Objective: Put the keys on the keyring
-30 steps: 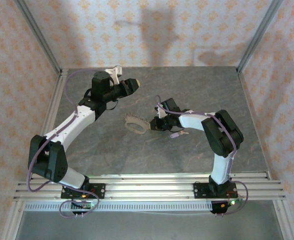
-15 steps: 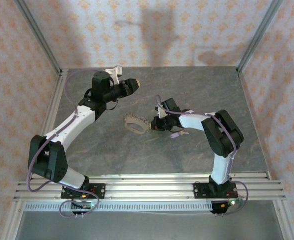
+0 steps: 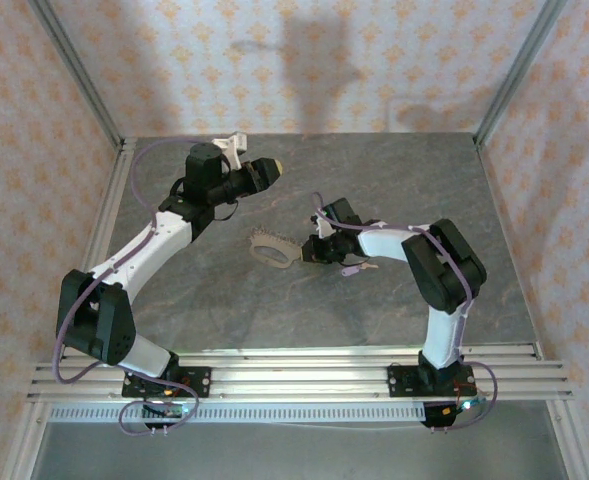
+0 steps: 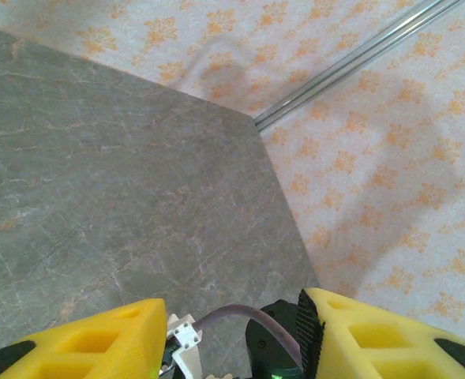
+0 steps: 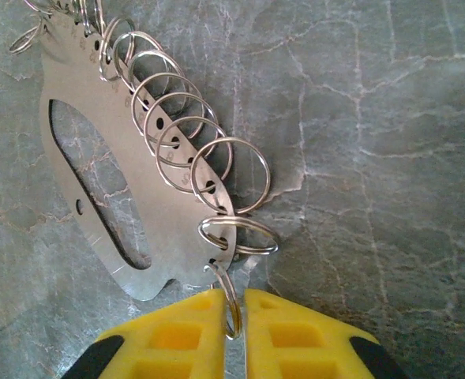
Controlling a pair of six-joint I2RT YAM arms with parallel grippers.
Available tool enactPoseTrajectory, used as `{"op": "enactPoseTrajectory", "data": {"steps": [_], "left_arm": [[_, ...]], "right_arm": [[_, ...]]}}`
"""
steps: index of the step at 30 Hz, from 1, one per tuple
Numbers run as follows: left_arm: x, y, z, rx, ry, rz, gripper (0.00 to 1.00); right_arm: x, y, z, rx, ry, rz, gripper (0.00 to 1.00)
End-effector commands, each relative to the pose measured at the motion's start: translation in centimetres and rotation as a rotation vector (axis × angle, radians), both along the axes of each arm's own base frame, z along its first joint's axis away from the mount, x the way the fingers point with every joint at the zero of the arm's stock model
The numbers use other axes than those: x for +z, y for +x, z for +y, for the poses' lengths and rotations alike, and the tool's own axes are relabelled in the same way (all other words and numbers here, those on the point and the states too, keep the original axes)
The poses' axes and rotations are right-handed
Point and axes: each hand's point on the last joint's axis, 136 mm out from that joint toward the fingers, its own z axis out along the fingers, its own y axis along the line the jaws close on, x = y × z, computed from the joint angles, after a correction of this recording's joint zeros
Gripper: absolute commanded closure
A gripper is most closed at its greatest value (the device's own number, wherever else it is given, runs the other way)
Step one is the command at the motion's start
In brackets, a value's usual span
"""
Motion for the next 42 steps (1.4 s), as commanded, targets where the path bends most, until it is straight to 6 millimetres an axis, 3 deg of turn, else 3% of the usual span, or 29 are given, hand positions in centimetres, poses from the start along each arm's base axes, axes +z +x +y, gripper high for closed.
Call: {"op": "enactPoseTrajectory", "data": {"steps": [1,5,9,22,29,35,42], "left_arm": [[1.7,0.2,-0.3,-0.005,-0.021,-0.048,0.52],[1.6,0.1,-0.3,-0.005,-0.021,-0.047,0.52],[1.6,0.2,-0.3,-0.002,-0.017,-0.043,0.52],[0.1,0.4,1.6,0.091,0.102,0.041,0.51],[-1.1,-0.3,0.1,-0.041,0.153,0.038,0.57],[0.2,-1.3,-1.6,-0.187,0.140,-0.053,0.59],[3.4,-2.0,-3.4,-0.314,0.045,-0.154,0.59]], "right_arm": [[-0.6,0.1,-0.1,-0.011,-0.013,-0.007,0.91],[-0.1,0.3,0.0,-0.015,-0.005,-0.016,1.00],[1.6,0.5,0.1,-0.014,0.016,-0.047,1.00],[11.8,2.5,-0.5,-0.031,0.081,-0.290,1.00],[16.4,3.1,-0.4,-0.019,0.155,-0.377,1.00],[21.8,2.9,-1.2,0.019,0.242,-0.460,1.00],[27.8,2.7,-2.4,0.068,0.372,-0.540,1.00]]}}
